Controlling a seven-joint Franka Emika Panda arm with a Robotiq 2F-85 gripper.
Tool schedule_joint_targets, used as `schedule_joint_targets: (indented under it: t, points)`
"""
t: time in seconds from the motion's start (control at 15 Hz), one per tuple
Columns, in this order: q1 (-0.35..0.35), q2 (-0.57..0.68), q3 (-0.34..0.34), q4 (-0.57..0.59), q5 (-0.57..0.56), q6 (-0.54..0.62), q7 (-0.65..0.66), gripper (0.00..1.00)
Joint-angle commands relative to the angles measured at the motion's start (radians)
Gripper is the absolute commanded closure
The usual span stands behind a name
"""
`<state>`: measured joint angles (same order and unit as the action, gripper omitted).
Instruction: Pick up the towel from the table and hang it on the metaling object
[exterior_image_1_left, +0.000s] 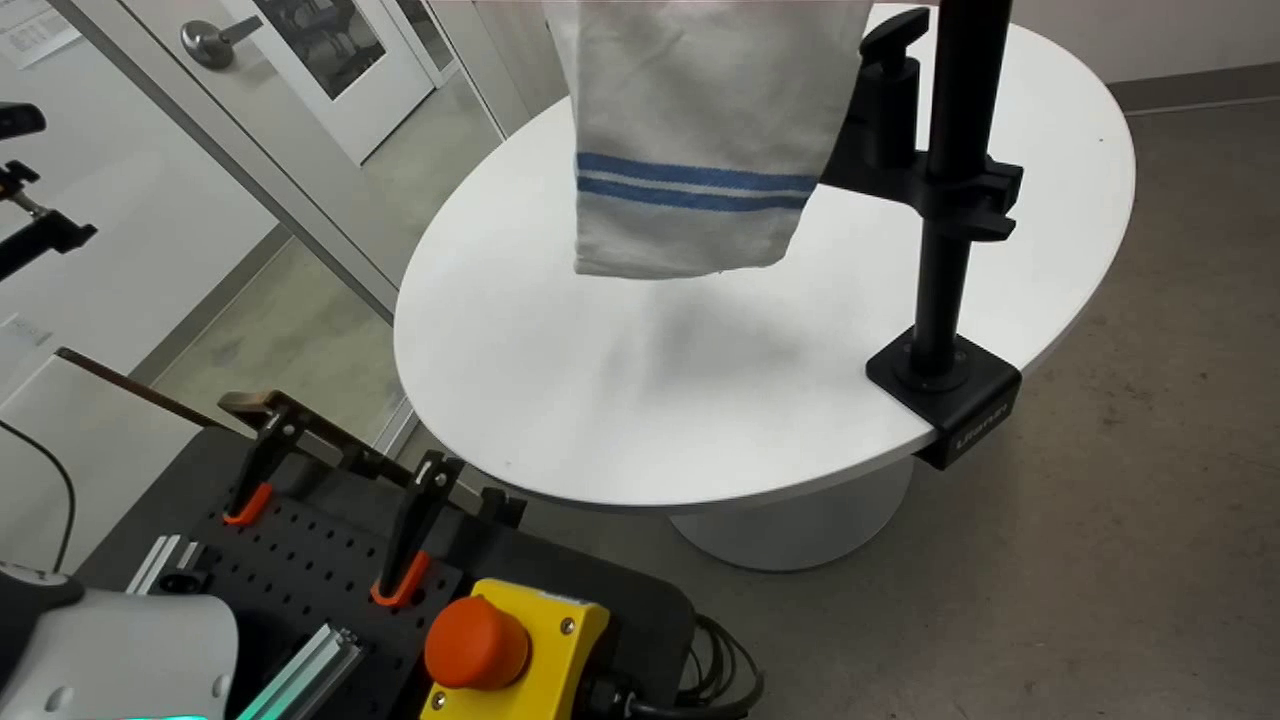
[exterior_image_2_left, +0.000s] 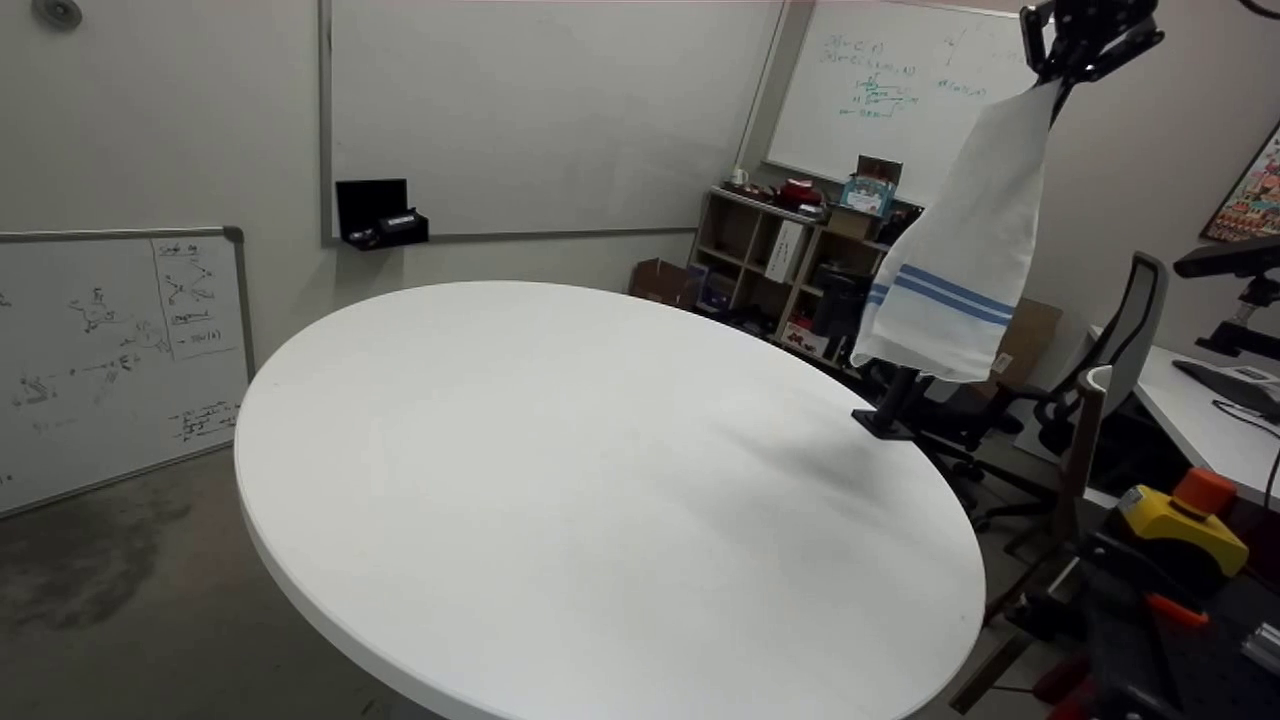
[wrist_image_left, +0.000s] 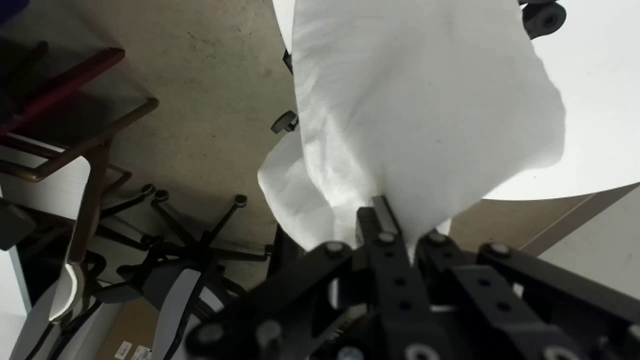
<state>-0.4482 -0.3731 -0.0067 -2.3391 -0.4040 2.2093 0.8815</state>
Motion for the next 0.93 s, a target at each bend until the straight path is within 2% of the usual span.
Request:
schedule_joint_targets:
  t: [0.0,0.87]
  points:
    - [0.04,0.115,-0.011,0.102,-0.044,-0.024,0.062,0.99]
    - [0.17,0.405,-0.101,0.334,-0.109,-0.077,0.193,0.99]
